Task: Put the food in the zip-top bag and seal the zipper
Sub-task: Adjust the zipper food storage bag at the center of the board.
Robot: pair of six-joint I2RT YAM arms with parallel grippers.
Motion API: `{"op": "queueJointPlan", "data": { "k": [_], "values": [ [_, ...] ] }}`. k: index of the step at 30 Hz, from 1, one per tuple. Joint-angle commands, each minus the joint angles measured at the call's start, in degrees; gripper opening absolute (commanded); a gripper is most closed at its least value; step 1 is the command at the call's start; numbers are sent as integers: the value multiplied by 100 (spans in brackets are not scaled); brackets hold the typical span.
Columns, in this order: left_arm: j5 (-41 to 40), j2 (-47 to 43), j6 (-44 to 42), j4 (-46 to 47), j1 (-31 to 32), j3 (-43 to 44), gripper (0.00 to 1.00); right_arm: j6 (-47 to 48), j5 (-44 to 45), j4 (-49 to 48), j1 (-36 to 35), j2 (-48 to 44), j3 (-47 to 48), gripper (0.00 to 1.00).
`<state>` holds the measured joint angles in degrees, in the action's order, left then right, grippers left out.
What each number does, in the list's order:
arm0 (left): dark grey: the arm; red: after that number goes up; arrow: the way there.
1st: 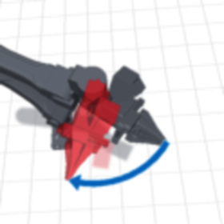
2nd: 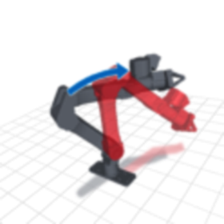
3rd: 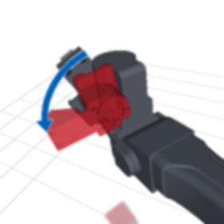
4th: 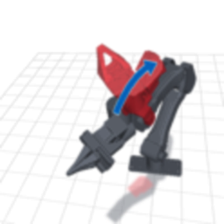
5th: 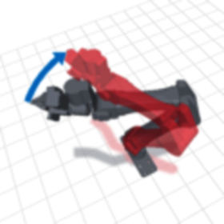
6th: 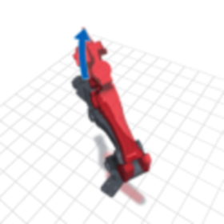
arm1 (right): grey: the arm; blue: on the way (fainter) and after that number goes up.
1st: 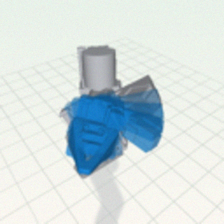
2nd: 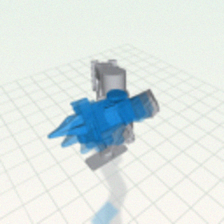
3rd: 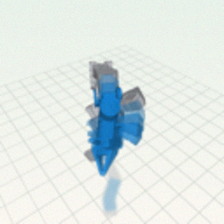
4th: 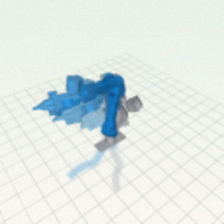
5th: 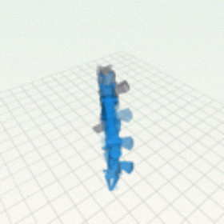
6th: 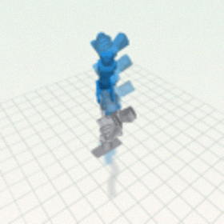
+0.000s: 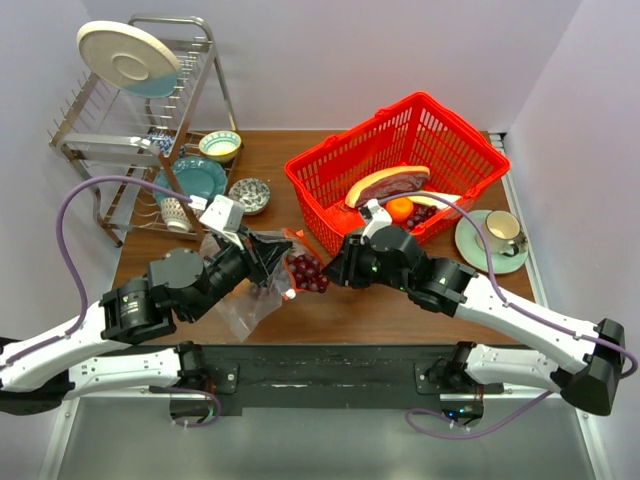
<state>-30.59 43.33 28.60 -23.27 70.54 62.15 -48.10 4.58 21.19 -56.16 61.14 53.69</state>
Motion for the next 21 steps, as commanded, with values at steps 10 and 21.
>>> {"op": "queueJointPlan", "data": {
  "k": [10, 21],
  "values": [
    [88, 44, -162, 613, -5, 456, 0, -341, -529, -1047, 61, 670, -421, 45],
    [88, -44, -100, 639, -5, 430, 0, -341, -783, -1513, 61, 785, -623, 38]
  ]
}}
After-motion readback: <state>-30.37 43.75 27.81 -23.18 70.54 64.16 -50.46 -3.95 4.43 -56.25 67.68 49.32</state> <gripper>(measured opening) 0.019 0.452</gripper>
